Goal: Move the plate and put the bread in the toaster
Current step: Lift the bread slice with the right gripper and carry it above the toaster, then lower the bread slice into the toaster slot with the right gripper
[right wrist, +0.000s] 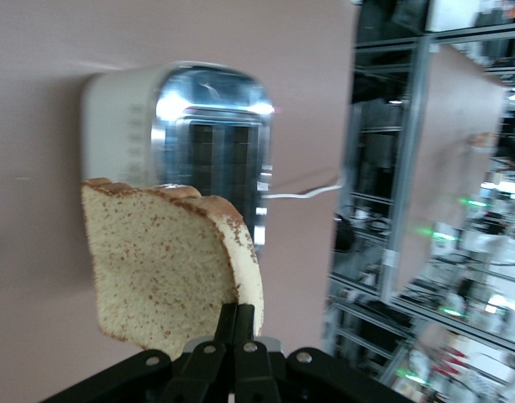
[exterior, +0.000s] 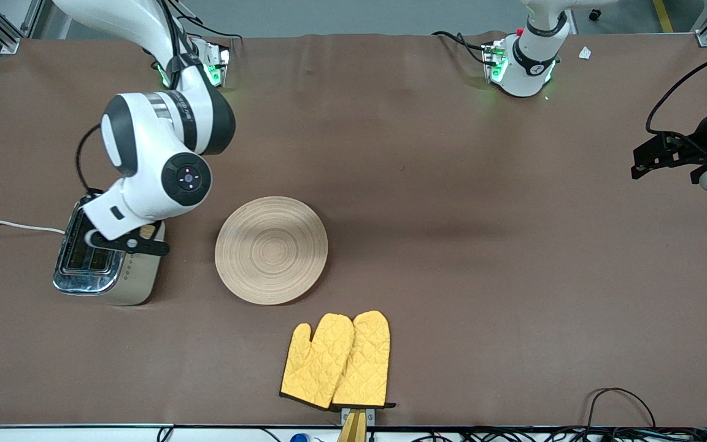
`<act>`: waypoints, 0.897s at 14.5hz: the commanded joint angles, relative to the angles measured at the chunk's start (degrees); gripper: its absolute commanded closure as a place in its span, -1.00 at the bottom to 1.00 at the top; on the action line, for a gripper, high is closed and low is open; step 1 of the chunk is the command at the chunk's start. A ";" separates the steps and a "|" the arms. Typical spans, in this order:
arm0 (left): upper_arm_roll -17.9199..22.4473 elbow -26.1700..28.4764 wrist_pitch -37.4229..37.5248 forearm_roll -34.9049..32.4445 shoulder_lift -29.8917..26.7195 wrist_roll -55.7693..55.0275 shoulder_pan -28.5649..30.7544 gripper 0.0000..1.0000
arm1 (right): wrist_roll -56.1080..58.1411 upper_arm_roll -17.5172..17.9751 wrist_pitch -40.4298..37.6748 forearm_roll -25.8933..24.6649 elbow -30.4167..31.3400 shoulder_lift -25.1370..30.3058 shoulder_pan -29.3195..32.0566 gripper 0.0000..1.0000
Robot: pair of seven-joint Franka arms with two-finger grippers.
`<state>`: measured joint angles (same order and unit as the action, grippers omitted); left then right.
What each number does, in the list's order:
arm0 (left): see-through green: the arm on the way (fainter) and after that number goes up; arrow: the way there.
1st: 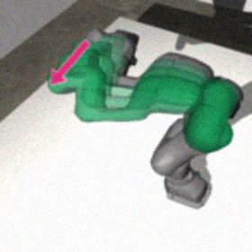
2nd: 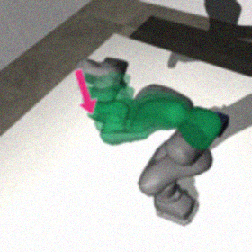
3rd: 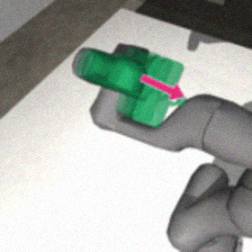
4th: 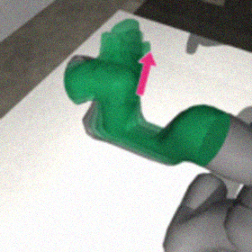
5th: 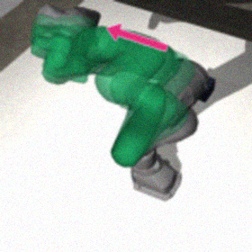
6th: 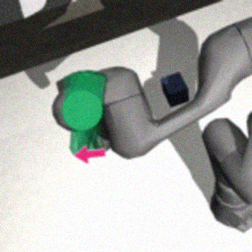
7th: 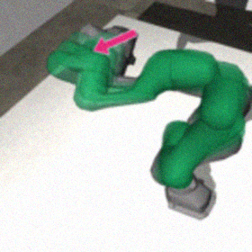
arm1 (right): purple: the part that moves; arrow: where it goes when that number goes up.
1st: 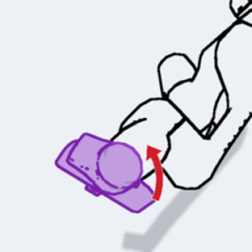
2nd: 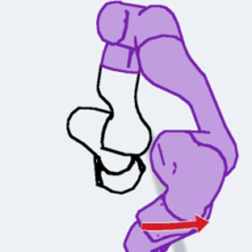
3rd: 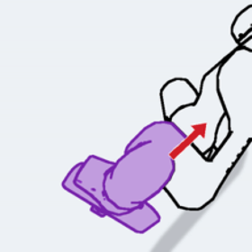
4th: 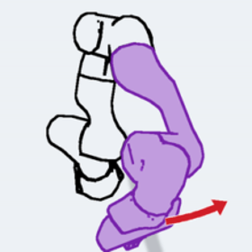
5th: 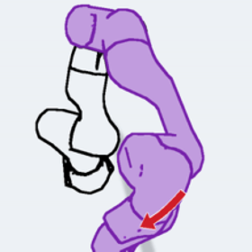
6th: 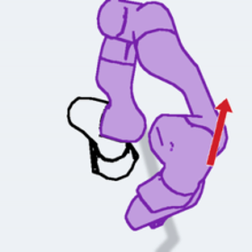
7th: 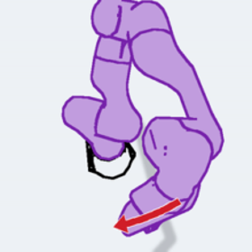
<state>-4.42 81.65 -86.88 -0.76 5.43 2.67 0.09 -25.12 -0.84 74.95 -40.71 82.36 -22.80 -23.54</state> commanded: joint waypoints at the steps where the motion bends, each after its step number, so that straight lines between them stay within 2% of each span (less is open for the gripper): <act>1: -0.06 -0.09 0.49 -0.04 -0.68 0.14 -0.01 -1.00 | 1.83 0.49 -1.74 -6.21 -0.18 0.39 1.30 0.99; 5: -0.24 -0.09 0.49 -0.04 -0.68 -0.47 -0.36 -1.00 | 2.45 0.49 -1.56 -12.11 -0.01 0.21 3.24 0.99; 13: -0.42 -0.09 0.49 -0.04 -0.59 -0.39 -0.27 -1.00 | -3.00 0.49 -1.04 -12.64 3.59 -2.42 3.59 0.99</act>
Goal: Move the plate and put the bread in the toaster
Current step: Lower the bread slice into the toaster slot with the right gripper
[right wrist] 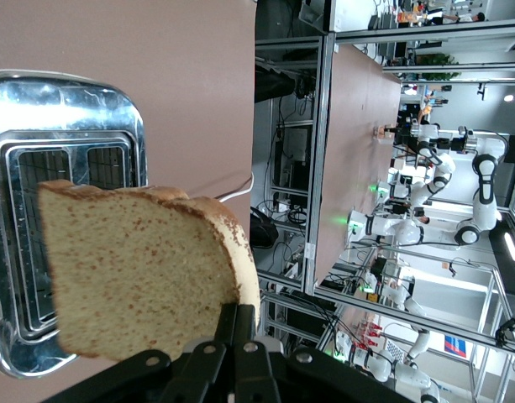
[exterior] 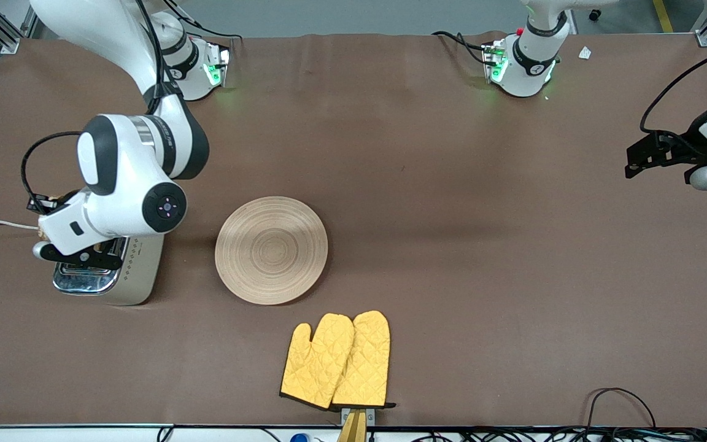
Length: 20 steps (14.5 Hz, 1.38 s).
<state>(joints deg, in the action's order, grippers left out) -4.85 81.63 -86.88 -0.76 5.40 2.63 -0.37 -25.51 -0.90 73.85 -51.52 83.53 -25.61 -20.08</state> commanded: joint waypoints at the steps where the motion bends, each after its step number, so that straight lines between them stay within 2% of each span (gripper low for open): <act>1: 0.02 -0.06 0.49 -0.04 -0.57 -0.26 0.28 -1.00 | -3.31 0.55 0.06 -1.83 2.61 0.03 0.13 0.99; 20: 0.19 -0.06 0.49 -0.12 -0.57 0.45 0.46 -1.00 | -4.72 0.55 5.16 -1.83 2.69 -4.19 2.50 0.99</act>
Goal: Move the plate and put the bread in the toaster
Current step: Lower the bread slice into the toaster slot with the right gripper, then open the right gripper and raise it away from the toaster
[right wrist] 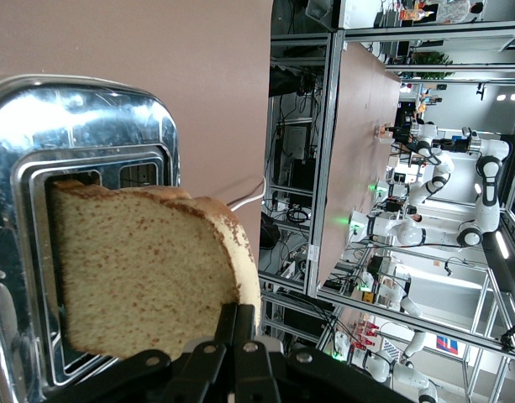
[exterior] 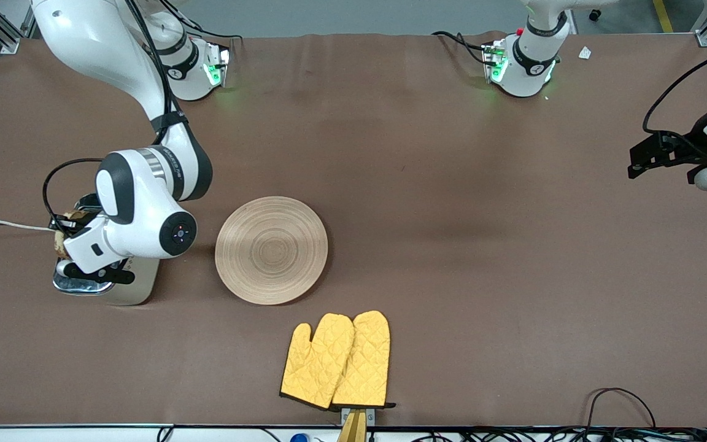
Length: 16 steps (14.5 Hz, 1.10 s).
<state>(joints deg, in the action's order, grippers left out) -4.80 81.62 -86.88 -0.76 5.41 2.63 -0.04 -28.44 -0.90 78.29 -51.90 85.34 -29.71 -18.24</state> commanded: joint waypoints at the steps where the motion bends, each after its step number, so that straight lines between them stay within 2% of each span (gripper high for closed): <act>1: 0.23 -0.06 0.49 -0.12 -0.57 0.45 0.21 -1.00 | -1.97 0.55 0.90 -1.45 0.88 -0.70 0.66 0.99; 10: 0.31 -0.06 0.40 -0.12 -0.48 0.01 0.04 -1.00 | -4.26 0.72 4.14 0.83 3.25 -3.15 0.57 0.99; 11: 0.31 -0.06 0.31 -0.21 -0.57 -0.17 0.04 -1.00 | -4.43 0.72 4.85 1.70 3.25 -3.86 0.22 0.93; 12: 0.31 -0.06 0.31 -0.12 -0.48 -0.34 -0.05 -1.00 | -5.48 0.72 5.03 2.32 2.99 -4.39 0.13 0.60; 14: 0.23 -0.06 0.31 -0.12 -0.57 -0.34 -0.05 -1.00 | -5.84 0.81 5.73 5.12 2.55 -4.48 0.31 -0.34; 15: 0.23 -0.06 0.31 -0.12 -0.57 -0.43 -0.05 -1.00 | -5.84 0.81 6.43 7.84 2.11 -4.39 0.22 -0.59; 16: 0.23 -0.06 0.31 -0.12 -0.57 -0.61 -0.05 -1.00 | -5.75 0.90 6.26 10.39 1.24 -4.31 -0.21 -0.70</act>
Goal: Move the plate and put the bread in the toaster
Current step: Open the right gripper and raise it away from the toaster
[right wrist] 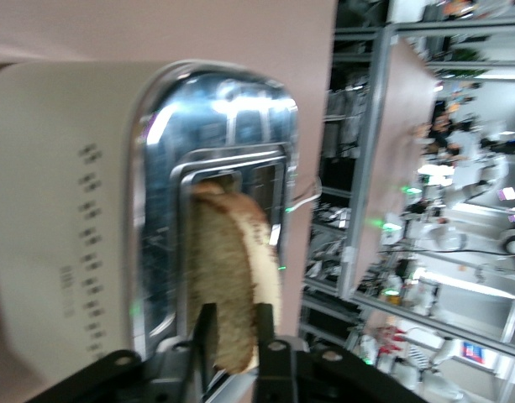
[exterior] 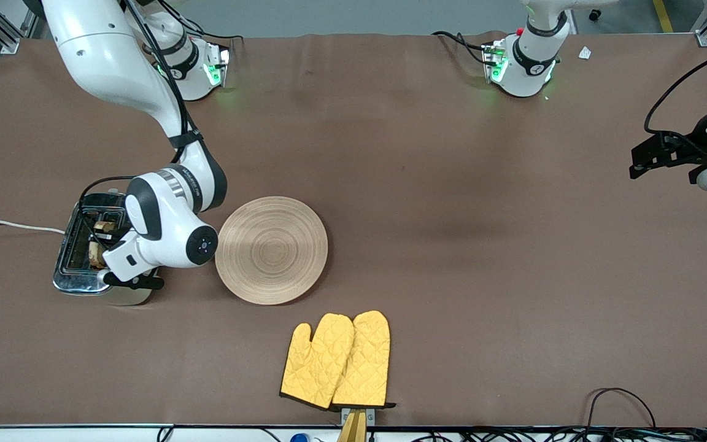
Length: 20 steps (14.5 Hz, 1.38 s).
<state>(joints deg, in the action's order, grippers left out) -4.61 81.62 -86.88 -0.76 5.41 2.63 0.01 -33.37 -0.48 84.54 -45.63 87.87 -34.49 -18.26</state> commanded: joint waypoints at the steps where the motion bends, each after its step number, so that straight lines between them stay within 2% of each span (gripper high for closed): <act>1: 0.04 0.03 0.05 -0.12 -0.57 -0.60 -0.09 -1.00 | -0.82 0.48 -0.51 6.40 -2.43 0.56 -0.72 -0.82; 3: -0.13 0.46 -1.26 -0.04 -0.83 -0.69 -0.01 -1.00 | -0.38 0.57 -1.65 8.27 -3.31 1.78 -1.60 -0.99; 5: -0.22 0.90 -2.06 0.05 -1.10 -0.78 0.08 -1.00 | 0.15 0.83 -2.36 9.67 -3.84 4.33 -1.87 -1.00; 8: -0.22 2.05 -2.68 -0.03 -1.98 -3.93 -0.01 -1.00 | 1.29 0.66 -1.66 15.98 -4.02 8.54 -0.82 -1.00; 10: -0.22 1.87 -2.68 -0.03 -1.89 -4.03 -0.01 -1.00 | 1.91 0.66 -1.48 21.95 -4.02 12.67 2.33 -1.00; 13: -0.22 1.43 -2.68 -0.21 -1.63 -3.51 -0.18 -1.00 | 3.30 0.57 -1.04 28.20 -4.02 18.64 5.86 -1.00; 14: -0.22 1.35 -2.68 -0.21 -1.63 -3.51 -0.18 -1.00 | 5.06 0.40 -0.61 31.96 -4.02 21.01 7.43 -1.00; 17: -0.13 1.26 -2.68 -0.21 -1.54 -4.12 -0.18 -1.00 | 15.84 0.40 -0.34 38.05 -3.49 27.08 13.76 -1.00; 19: -0.13 1.17 -2.68 -0.21 -1.54 -4.12 -0.18 -1.00 | 23.76 0.31 -0.51 44.62 -3.49 29.81 18.67 -1.00; 20: -0.13 1.17 -2.68 -0.21 -1.62 -4.21 -0.18 -1.00 | 26.93 0.31 -1.04 45.79 -3.49 31.05 20.09 -1.00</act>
<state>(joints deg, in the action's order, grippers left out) -4.71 81.72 -88.83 -0.76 5.16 -0.53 -0.10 -12.05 -0.87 83.06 -3.90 81.86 -6.83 -1.76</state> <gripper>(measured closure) 0.000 0.000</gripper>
